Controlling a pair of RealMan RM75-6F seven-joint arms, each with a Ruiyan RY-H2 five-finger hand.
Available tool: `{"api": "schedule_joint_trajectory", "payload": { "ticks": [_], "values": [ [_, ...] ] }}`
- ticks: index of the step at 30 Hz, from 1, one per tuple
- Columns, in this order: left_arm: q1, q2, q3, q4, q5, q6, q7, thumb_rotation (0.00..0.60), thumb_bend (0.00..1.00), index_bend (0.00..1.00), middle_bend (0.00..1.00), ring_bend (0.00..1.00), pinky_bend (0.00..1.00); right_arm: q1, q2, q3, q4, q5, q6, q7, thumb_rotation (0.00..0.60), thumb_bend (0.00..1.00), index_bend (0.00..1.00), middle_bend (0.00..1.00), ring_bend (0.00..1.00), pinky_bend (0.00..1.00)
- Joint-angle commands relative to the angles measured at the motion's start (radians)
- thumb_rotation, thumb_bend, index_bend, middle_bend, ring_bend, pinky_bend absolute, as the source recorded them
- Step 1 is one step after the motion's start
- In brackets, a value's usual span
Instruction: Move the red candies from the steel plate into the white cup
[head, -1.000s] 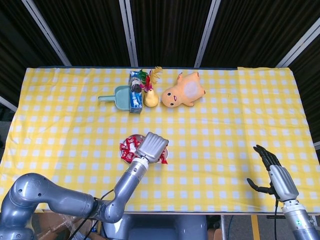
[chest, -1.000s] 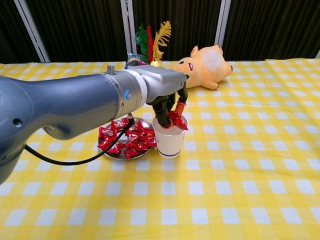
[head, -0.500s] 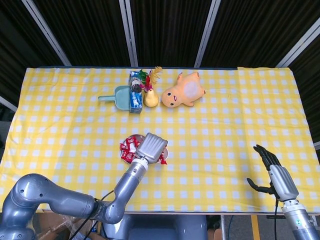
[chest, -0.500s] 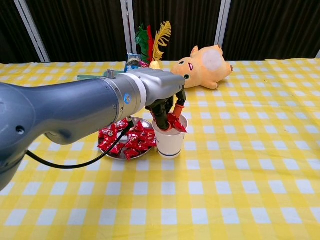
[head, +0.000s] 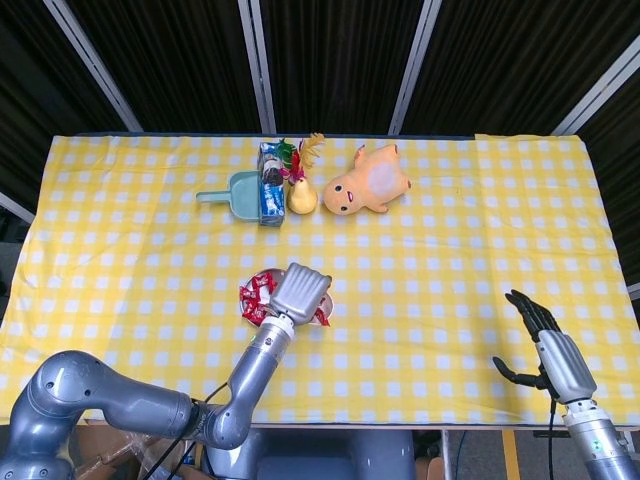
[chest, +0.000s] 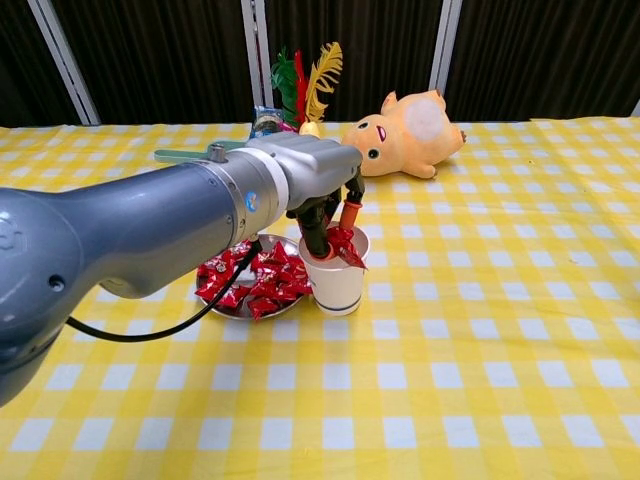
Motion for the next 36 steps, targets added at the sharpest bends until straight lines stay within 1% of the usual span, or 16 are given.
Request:
{"api": "schedule_joint_trajectory", "payload": {
  "ticks": [1,11,14,19,25,30,36],
  "values": [
    [0.003,-0.005,0.001,0.003,0.006,0.002,0.000,0.600,0.31,0.45,0.60,0.78,0.88,0.000,0.000,0.000,0.000,0.000,0.001,-0.001,0.600,0.36,0.00,0.00,0.00,0.00],
    [0.009,-0.015,-0.006,0.008,0.021,0.002,0.004,0.600,0.31,0.42,0.60,0.77,0.88,0.000,-0.001,0.000,0.001,0.000,0.000,0.001,0.600,0.36,0.00,0.00,0.00,0.00],
    [0.012,-0.016,-0.009,0.007,0.024,0.000,0.004,0.600,0.31,0.39,0.60,0.77,0.88,0.000,0.000,0.001,0.001,0.001,0.000,0.002,0.600,0.36,0.00,0.00,0.00,0.00],
    [0.016,-0.016,-0.012,0.001,0.034,-0.006,0.000,0.600,0.31,0.37,0.54,0.76,0.88,0.001,0.000,0.000,-0.001,0.000,-0.001,0.002,0.600,0.36,0.00,0.00,0.00,0.00],
    [0.019,-0.015,-0.016,-0.007,0.043,-0.011,-0.002,0.600,0.31,0.37,0.52,0.76,0.88,0.000,0.001,-0.001,-0.001,-0.001,0.000,0.005,0.600,0.36,0.00,0.00,0.00,0.00],
    [0.021,-0.018,-0.021,-0.013,0.047,-0.010,-0.004,0.600,0.31,0.35,0.46,0.76,0.88,0.000,0.002,-0.001,-0.001,-0.002,0.001,0.007,0.600,0.36,0.00,0.00,0.00,0.00],
    [0.029,-0.009,-0.027,-0.035,0.055,0.002,-0.008,0.600,0.31,0.29,0.35,0.76,0.88,-0.001,0.002,-0.002,0.000,-0.005,0.003,0.010,0.600,0.36,0.00,0.00,0.00,0.00]
  ]
}}
